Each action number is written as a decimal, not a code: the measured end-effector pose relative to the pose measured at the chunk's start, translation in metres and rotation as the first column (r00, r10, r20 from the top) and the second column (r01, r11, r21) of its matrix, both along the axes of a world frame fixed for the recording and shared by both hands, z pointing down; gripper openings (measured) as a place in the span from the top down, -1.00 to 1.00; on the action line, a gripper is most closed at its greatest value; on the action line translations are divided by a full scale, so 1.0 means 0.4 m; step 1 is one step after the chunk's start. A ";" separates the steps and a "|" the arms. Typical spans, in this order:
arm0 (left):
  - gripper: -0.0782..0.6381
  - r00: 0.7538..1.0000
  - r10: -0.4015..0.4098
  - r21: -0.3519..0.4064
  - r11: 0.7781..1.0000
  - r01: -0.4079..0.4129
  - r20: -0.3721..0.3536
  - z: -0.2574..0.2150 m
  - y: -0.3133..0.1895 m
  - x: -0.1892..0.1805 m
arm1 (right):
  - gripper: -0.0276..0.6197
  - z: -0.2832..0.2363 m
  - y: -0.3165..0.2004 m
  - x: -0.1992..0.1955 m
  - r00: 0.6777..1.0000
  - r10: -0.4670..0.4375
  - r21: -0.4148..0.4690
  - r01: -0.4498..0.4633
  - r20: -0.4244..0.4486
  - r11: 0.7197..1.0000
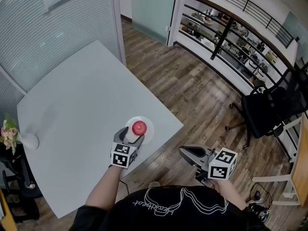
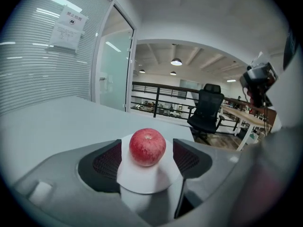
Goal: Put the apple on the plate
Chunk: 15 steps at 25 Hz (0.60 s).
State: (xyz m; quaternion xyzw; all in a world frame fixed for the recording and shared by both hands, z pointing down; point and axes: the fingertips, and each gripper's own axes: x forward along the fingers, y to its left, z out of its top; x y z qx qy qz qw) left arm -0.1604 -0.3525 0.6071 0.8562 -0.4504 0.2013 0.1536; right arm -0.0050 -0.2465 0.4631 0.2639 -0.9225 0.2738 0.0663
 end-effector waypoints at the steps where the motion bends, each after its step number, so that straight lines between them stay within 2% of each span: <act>1: -0.13 1.000 -0.008 -0.002 1.000 0.008 -0.024 -0.017 0.009 -0.005 | 0.89 -0.008 0.002 -0.010 1.000 -0.011 0.010 0.011 0.005 1.000; 4: -0.13 0.998 -0.017 0.002 1.000 0.017 -0.061 -0.074 0.039 -0.015 | 0.89 -0.032 0.004 -0.033 0.999 -0.034 0.035 0.033 0.036 0.999; 7: -0.13 0.991 0.047 0.007 0.999 -0.047 -0.127 -0.143 0.086 0.004 | 0.89 -0.043 0.010 -0.052 0.998 -0.052 0.049 0.050 0.047 0.998; 10: -0.13 0.964 0.121 0.033 0.993 -0.117 -0.236 -0.229 0.146 0.033 | 0.89 -0.049 0.028 -0.074 0.996 -0.081 0.066 0.078 0.036 0.995; 15: -0.12 0.917 0.203 0.085 0.979 -0.185 -0.343 -0.358 0.249 0.064 | 0.89 -0.067 0.059 -0.100 0.993 -0.105 0.089 0.100 0.049 0.991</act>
